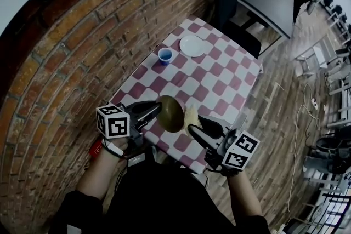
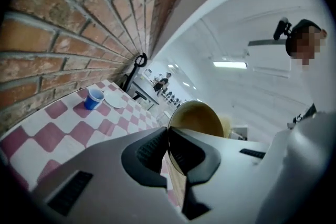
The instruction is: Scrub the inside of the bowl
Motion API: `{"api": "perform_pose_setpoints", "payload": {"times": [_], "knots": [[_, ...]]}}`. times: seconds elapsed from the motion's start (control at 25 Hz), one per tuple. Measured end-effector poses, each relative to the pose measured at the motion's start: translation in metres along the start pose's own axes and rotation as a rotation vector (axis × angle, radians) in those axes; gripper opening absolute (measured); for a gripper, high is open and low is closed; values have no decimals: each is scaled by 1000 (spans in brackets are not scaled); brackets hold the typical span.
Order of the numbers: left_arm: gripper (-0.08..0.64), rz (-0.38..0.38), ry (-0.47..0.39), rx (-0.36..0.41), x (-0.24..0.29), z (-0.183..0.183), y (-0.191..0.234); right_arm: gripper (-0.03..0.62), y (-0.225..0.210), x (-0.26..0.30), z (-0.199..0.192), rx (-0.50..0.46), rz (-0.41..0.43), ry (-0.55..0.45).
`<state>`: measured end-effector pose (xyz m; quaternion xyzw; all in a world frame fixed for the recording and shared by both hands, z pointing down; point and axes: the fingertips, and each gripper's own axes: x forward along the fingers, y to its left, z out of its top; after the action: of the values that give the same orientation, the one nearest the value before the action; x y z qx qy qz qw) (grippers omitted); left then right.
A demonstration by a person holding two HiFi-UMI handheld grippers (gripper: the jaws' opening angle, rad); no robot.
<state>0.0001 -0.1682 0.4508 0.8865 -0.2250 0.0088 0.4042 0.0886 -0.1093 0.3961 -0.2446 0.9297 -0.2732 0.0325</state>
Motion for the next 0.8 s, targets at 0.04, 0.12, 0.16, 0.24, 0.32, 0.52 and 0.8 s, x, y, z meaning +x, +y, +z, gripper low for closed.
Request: {"api": "perform_pose_setpoints", "payload": {"times": [0.04,0.12,0.16,0.24,0.32,0.52,0.8], "knots": [[28,8,-35,-39,-1,3,1,155,-3,0,-3,23,-20,-16],[28,22,-102,-122,-3,8,3,155,-7,1,-11,69,-52,-43],[28,30,-135,-167,-4,10,5,155,-8,2,-15,90,-64,-53],[28,36,-202,-265,-6,12,9,155,-11,4,-27,115,-88,-47],[28,9,-262,-374,-5,13,5,155,-14,7,-44,120,-108,-5],[28,44,-220,-377,-1,-3,6,155,-14,23,-81,85,-120,113],[28,220,-185,-463,-5,-42,51,155,-51,18,-130,221,-215,179]]}}
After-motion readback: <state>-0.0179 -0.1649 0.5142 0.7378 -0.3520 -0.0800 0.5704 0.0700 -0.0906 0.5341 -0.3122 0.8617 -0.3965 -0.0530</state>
